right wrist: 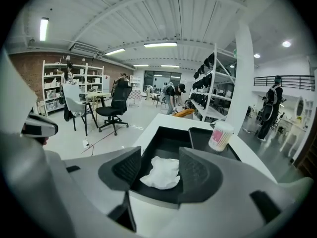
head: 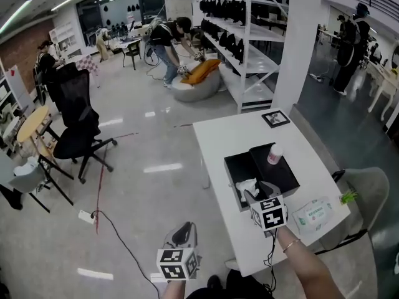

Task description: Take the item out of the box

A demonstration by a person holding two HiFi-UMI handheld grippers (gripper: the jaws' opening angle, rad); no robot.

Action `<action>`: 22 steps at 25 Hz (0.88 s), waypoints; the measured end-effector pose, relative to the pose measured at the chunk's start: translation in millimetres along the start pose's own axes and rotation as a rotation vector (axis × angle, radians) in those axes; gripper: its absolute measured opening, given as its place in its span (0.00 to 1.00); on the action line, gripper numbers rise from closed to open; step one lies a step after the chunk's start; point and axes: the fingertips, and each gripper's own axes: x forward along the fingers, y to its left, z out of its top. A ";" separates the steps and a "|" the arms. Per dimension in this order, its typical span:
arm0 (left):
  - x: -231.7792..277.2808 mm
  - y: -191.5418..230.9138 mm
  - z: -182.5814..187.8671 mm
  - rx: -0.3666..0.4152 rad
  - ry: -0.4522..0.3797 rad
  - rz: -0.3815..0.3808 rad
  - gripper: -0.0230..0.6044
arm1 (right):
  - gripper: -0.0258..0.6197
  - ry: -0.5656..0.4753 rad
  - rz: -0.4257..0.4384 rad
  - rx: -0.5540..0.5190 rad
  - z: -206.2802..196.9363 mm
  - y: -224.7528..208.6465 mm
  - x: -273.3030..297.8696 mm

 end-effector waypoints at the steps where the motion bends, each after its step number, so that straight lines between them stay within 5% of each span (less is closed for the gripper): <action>1: 1.3 0.9 0.5 -0.002 0.001 0.004 0.10 | 0.41 0.011 0.006 -0.003 -1.0 -0.3 4.9; 22: 21.5 3.7 6.4 -0.015 0.008 0.029 0.10 | 0.47 0.289 0.078 -0.129 -31.6 5.5 61.3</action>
